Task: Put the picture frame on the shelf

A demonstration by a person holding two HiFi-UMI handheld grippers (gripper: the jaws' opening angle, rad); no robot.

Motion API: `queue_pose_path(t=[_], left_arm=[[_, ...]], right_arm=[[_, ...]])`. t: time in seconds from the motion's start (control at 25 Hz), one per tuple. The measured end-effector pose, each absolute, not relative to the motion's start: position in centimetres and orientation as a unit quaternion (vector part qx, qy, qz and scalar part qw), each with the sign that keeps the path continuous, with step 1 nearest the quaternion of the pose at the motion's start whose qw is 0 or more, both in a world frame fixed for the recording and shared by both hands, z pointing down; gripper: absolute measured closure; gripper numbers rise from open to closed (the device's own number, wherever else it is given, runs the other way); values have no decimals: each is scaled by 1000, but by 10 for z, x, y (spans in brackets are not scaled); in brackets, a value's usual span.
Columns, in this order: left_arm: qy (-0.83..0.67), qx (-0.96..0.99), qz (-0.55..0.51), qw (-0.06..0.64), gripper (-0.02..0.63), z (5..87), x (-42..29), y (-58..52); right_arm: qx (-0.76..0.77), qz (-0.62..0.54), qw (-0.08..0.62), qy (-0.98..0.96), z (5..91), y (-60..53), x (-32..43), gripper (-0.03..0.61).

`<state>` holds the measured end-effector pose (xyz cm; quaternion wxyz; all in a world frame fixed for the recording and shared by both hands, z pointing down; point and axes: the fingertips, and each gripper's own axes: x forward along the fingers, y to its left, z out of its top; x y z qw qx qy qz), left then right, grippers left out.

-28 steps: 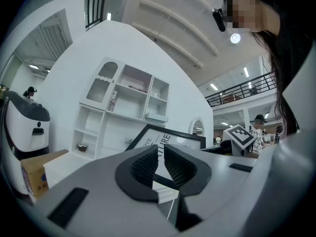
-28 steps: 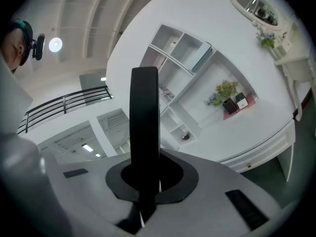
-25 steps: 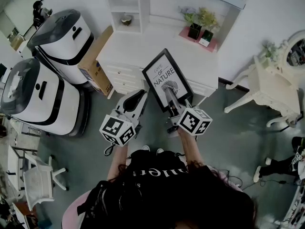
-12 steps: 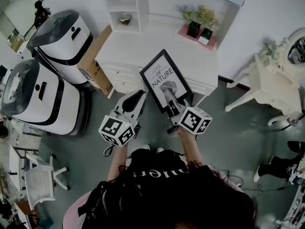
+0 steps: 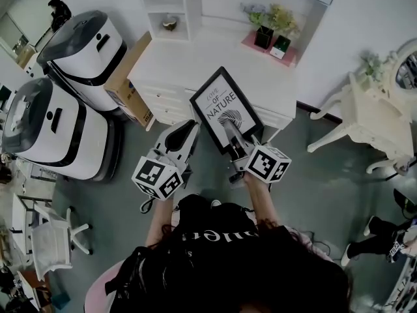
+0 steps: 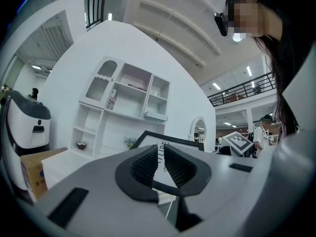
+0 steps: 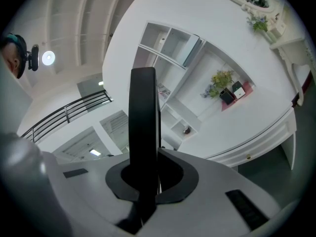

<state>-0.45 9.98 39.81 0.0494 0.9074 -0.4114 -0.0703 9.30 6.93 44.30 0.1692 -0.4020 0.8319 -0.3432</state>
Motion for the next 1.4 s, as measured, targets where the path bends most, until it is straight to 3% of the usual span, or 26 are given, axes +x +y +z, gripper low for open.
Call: queue_pose_path(t=[0.72,1.4], left_arm=[[-399,913,-54,57,563,409,-1,42],[-362,927,-75,70,563,403,-91,-146]], right_arm=[[-411,-351,174,823,451,10,101,526],[-443,-349,172,808,443,-164,23,526]])
